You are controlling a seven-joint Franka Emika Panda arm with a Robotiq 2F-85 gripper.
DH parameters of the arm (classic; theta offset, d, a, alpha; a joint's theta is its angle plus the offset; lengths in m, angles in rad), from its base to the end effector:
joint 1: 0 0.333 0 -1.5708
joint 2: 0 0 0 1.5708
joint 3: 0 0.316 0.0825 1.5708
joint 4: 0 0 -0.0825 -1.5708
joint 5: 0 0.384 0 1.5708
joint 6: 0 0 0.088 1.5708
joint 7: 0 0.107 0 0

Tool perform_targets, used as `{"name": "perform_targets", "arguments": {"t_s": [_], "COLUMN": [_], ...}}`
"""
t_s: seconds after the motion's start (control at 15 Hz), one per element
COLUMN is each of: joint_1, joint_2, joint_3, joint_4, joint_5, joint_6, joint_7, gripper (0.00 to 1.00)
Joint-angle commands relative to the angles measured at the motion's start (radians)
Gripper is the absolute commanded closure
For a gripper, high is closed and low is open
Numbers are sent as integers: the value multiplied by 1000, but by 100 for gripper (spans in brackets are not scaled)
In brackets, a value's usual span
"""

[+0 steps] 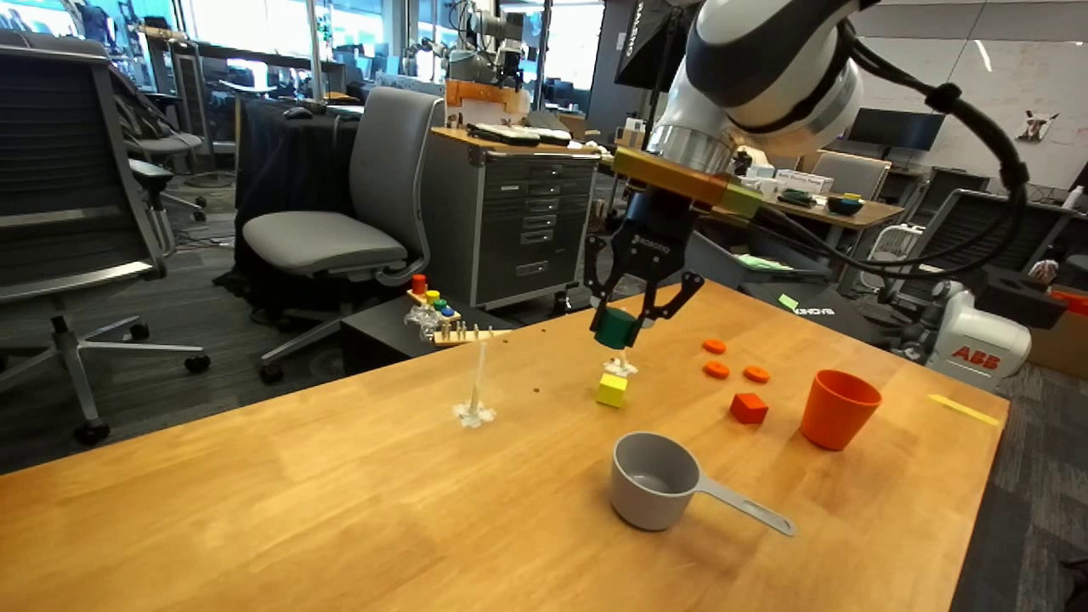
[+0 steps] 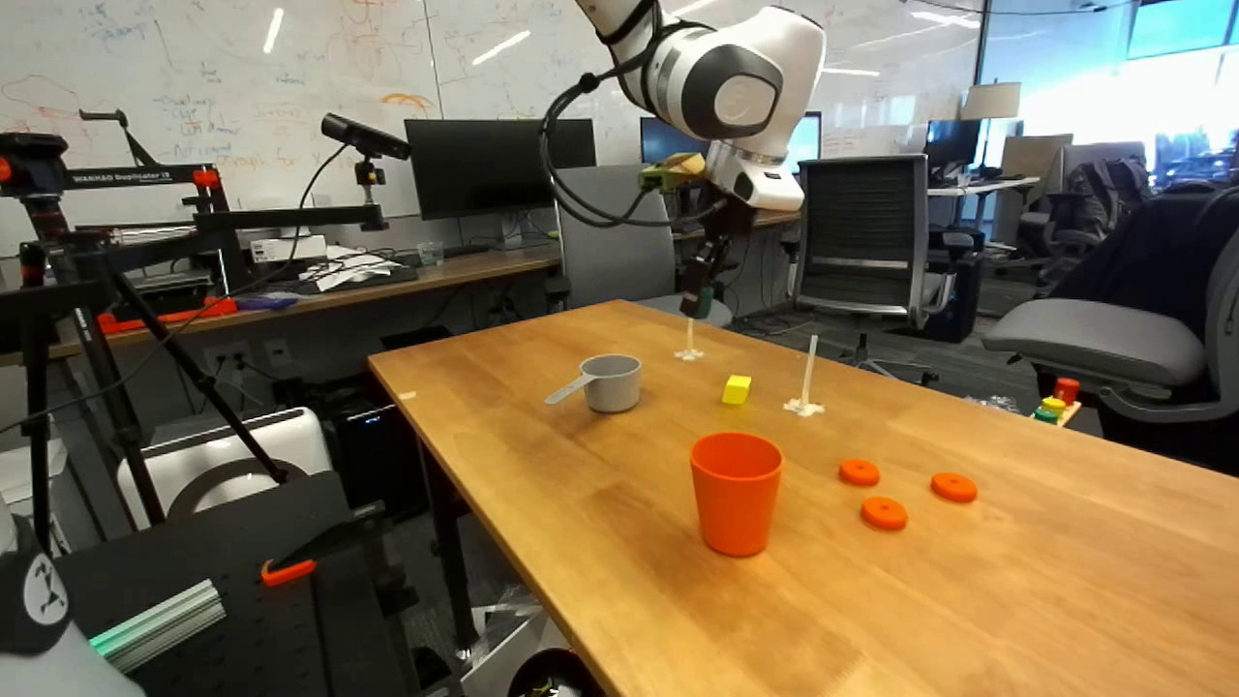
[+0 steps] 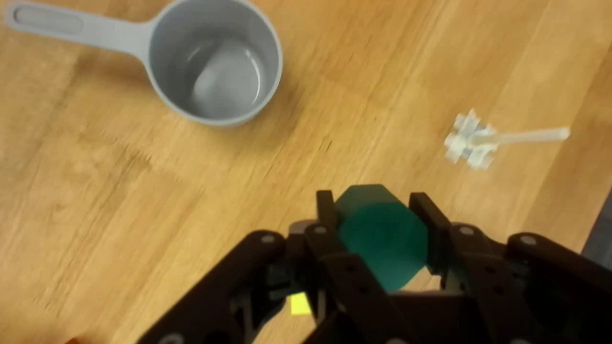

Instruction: Put the green, yellow and orange blocks inside the grey measuring cup

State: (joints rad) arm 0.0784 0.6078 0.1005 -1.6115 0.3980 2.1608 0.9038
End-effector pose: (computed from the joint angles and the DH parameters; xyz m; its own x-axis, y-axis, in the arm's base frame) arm 0.6757 0.1290 0.2723 0.5472 -0.7612 -0.3480 -0.8334 -0.5338 -0.1428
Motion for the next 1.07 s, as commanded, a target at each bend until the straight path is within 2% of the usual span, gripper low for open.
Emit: {"name": "perform_targets", "arguments": {"t_s": [0.0, 0.2, 0.4, 0.67, 1.0], "joint_1": [-43, -31, 0, 19, 32], "joint_2": [-17, 11, 23, 2, -23], "joint_3": [64, 62, 31, 10, -13], "joint_4": [0, -19, -68, -138, -153], "joint_5": [151, 224, 219, 202, 177], "joint_6": [-94, -187, -255, -274, -255], "joint_7": [-123, -132, -94, -87, -89], "gripper": [82, 82, 82, 82, 82]}}
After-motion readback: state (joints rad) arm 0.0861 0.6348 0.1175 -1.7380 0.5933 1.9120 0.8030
